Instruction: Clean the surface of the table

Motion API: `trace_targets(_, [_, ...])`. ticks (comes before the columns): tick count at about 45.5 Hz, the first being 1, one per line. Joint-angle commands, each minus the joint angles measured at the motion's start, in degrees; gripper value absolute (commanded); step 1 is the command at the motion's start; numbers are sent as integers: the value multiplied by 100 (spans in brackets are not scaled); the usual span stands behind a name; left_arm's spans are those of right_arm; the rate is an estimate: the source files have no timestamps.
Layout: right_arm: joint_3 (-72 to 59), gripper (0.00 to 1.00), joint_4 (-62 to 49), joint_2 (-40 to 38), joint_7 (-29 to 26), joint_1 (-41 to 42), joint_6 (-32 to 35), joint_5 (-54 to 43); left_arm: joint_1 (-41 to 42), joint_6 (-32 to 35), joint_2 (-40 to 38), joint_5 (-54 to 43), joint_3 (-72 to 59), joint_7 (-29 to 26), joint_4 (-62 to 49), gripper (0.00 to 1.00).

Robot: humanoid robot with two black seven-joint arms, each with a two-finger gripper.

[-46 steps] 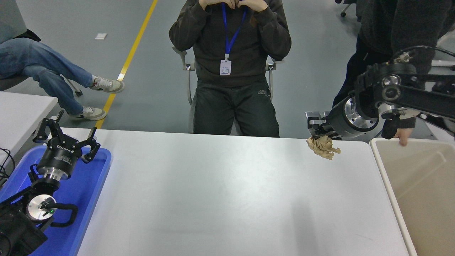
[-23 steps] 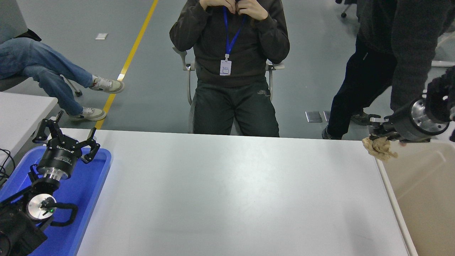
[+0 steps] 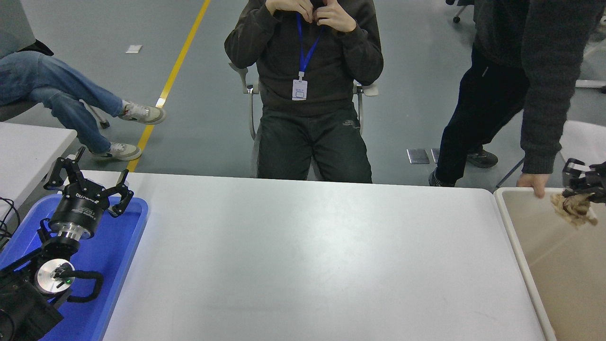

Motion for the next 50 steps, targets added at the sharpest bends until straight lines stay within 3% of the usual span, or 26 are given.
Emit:
trace_targets(1, [26,0,-959,101,423,-534,-8,48,0,-3,0,0,0,0,0,100])
trace_targets(14, [122,0,-2881,1128,1143,-1404,-44,92,0,-3,0,0,0,0,0,100])
trace_targets(26, [79,0,-4930,2183,1389,-1967,-35,92,0,-3,0,0,0,0,0,100])
trace_targets(35, [35,0,-5731,2649,1697,-2196,-52,92,0,-3,0,0,0,0,0,100])
trace_targets(50, [-395,0,-6233,3046,3103,-2521,-149,83,0,6,0,0,0,0,0,100])
